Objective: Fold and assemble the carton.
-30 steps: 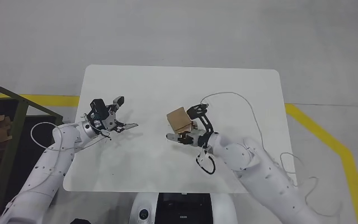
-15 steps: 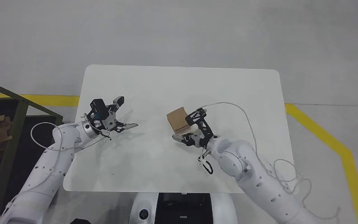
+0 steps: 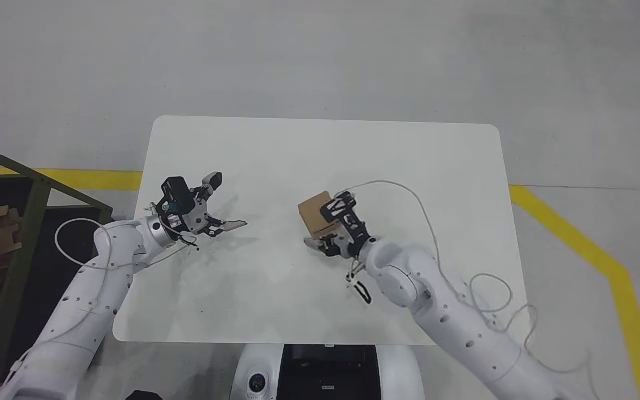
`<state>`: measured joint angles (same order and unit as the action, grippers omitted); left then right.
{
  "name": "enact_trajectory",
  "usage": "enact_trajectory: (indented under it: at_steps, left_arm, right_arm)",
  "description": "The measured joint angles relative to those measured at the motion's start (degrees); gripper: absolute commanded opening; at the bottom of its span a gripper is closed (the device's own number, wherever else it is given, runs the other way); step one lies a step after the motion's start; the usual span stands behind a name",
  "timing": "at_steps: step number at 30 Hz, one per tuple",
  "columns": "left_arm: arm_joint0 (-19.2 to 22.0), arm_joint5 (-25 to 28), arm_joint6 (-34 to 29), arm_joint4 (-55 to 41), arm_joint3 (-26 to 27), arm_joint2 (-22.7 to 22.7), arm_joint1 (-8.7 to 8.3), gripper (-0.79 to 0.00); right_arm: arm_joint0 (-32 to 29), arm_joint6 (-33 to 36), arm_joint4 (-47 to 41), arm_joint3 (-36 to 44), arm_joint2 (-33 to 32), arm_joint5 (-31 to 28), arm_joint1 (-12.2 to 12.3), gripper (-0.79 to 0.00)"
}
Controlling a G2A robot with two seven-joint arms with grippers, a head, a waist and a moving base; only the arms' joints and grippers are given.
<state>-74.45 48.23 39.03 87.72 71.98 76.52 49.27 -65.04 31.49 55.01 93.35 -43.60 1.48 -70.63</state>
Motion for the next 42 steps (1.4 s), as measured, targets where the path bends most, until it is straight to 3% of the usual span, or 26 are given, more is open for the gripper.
enact_trajectory:
  at_steps: [7,8,10,13,19,28,29,38,42]
  left_arm:
    - [0.0,0.0,0.0,0.0,0.0,0.0,0.00,0.000]
    - [0.0,0.0,0.0,0.0,0.0,0.0,0.00,0.000]
    - [0.0,0.0,0.0,0.0,0.0,0.0,0.00,0.000]
    - [0.0,0.0,0.0,0.0,0.0,0.0,0.00,0.000]
    - [0.0,0.0,0.0,0.0,0.0,0.0,0.00,0.000]
    - [0.0,0.0,0.0,0.0,0.0,0.0,0.00,0.000]
    - [0.0,0.0,0.0,0.0,0.0,0.0,0.00,0.000]
    - [0.0,0.0,0.0,0.0,0.0,0.0,0.00,0.000]
    - [0.0,0.0,0.0,0.0,0.0,0.0,0.00,0.000]
  right_arm:
    - [1.6,0.0,0.9,-2.3,1.3,2.1,-1.2,0.000]
    - [1.6,0.1,0.9,-2.4,1.3,2.4,-1.3,-0.028]
    - [1.7,0.2,1.0,-2.7,1.4,3.0,-1.6,-0.243]
    - [1.8,0.4,1.0,-2.8,1.4,3.1,-1.9,-0.406]
    - [1.3,0.9,1.7,-2.3,1.2,2.8,-2.2,-0.477]
    - [-0.7,0.7,1.1,1.0,-1.0,0.7,-2.0,-0.486]
    - [-1.1,0.6,0.7,1.6,-1.5,0.2,-1.9,-0.517]
    - [-6.4,-2.8,-5.2,9.3,-9.1,-6.6,-0.4,-0.557]
    - [-9.3,-3.8,-7.7,13.6,-13.4,-8.8,0.4,-0.539]
